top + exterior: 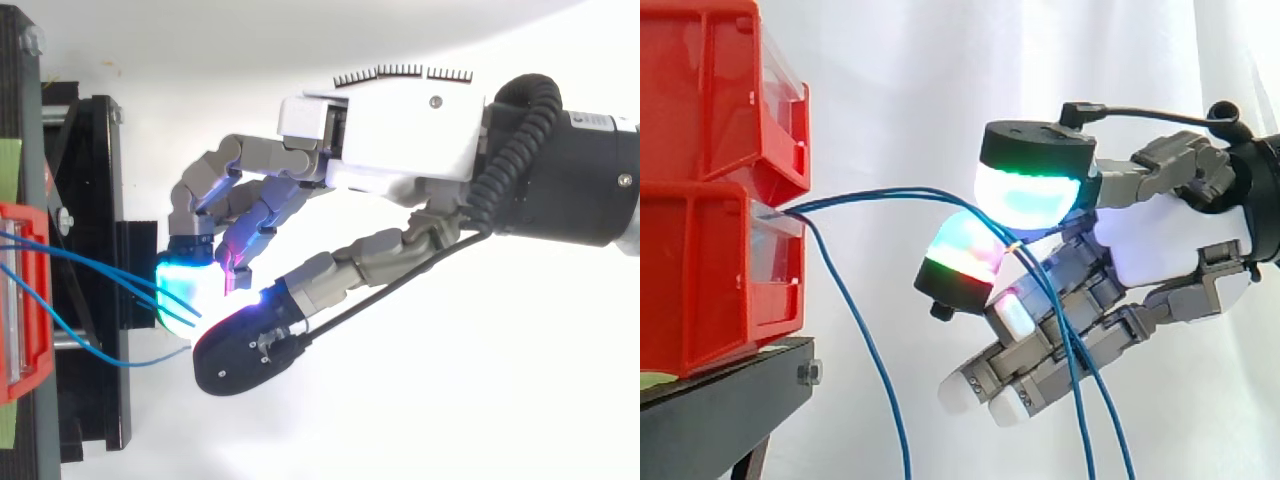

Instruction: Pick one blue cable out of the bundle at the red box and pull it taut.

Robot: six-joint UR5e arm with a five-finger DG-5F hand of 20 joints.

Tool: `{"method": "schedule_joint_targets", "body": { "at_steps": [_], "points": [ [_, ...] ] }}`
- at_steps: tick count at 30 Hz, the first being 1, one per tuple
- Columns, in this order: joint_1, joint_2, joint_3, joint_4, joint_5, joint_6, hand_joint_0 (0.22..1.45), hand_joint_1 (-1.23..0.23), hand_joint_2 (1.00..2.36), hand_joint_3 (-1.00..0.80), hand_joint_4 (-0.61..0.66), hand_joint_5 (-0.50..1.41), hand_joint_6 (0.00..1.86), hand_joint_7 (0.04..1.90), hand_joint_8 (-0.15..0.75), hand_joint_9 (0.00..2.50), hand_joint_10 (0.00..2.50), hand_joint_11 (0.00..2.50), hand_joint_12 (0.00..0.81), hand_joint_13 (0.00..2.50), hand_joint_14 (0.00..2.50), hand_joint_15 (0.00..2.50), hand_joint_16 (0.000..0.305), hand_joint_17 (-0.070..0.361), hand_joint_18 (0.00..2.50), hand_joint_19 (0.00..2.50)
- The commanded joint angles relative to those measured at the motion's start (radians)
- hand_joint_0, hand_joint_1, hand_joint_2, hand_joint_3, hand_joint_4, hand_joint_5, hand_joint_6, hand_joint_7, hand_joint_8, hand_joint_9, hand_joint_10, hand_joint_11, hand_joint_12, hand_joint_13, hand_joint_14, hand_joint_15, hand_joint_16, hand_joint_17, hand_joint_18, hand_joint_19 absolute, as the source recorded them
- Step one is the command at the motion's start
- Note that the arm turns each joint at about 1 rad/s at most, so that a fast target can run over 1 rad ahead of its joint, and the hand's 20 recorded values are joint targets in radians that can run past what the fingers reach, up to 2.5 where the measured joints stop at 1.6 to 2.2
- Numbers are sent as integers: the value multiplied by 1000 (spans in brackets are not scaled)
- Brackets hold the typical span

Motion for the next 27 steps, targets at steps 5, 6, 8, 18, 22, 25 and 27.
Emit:
{"method": "schedule_joint_targets", "body": {
  "at_steps": [5, 6, 8, 18, 22, 25, 27],
  "points": [
    [0, 0, 0, 0, 0, 0, 556, -589, 1000, -500, 79, -185, 902, 892, 325, 901, 14, 756, 382, 465, 7, 213, 50, 112, 426, 149],
    [-1, 0, 0, 0, 0, 0, 559, -584, 1000, -500, 76, -185, 902, 894, 324, 899, 14, 757, 382, 465, 7, 213, 50, 112, 425, 155],
    [-1, 0, 0, -2, 0, 0, 590, -568, 1001, -486, 74, -187, 900, 917, 325, 896, 15, 765, 378, 455, 7, 216, 49, 110, 413, 158],
    [0, 0, 0, -3, 0, 0, 643, -736, 1013, -333, 70, -200, 921, 889, 319, 873, 15, 801, 377, 464, 7, 215, 48, 109, 434, 142],
    [0, 0, 0, -3, 0, 0, 678, -784, 1012, -348, 35, -201, 920, 932, 316, 875, 13, 815, 375, 475, 7, 206, 48, 108, 466, 127],
    [-1, 0, 0, -8, 0, 2, 708, -808, 1010, -376, 8, -203, 926, 935, 312, 873, 13, 820, 369, 482, 7, 200, 48, 108, 482, 117],
    [0, 0, 0, -11, 0, 2, 723, -811, 1009, -396, -6, -206, 932, 914, 308, 868, 13, 816, 369, 490, 7, 202, 48, 107, 496, 109]
  ]
}}
